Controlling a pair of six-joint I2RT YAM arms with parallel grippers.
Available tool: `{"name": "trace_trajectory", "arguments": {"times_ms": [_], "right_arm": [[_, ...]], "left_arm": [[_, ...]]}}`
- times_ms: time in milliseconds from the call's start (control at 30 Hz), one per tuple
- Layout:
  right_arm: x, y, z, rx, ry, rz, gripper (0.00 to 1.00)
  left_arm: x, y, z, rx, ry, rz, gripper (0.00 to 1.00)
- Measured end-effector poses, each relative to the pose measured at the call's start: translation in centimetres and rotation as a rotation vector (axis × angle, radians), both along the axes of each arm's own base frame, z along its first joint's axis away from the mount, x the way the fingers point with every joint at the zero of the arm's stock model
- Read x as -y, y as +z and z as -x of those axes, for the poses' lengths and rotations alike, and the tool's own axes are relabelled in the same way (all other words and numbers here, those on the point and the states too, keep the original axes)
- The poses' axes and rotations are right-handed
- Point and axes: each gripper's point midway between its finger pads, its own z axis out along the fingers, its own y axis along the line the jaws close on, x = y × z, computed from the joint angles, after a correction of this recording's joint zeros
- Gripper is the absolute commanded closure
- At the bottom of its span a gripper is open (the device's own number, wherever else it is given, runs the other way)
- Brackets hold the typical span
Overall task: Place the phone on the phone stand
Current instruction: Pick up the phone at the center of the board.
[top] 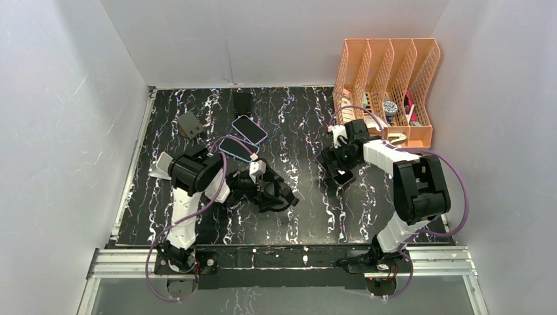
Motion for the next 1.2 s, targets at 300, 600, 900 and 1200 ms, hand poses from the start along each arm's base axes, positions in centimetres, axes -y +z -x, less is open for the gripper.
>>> {"name": "trace_trajectory", "arguments": {"times_ms": [300, 600, 900, 1200], "right_arm": [[-0.2, -0.3, 0.3, 0.017, 0.012, 0.063, 0.18], [-0.9, -0.2, 1.4, 0.012, -0.039, 0.175, 0.71], [-5.6, 0.6, 2.5, -0.009, 0.017, 0.018, 0.72], [-9.2, 3.6, 0.8, 0.116, 0.086, -0.130, 0.72]], "left_arm": [[-0.5, 0.5, 0.1, -0.012, 0.056, -0.022, 0.02], [-1.6, 2.7, -1.3, 0.027, 0.247, -0.031, 0.02], [-4.4, 6.4, -2.7, 0.058, 0.526, 0.004, 0.02], [-8.8, 8.5, -2.0, 0.041, 0.765, 0.056, 0.02]]}}
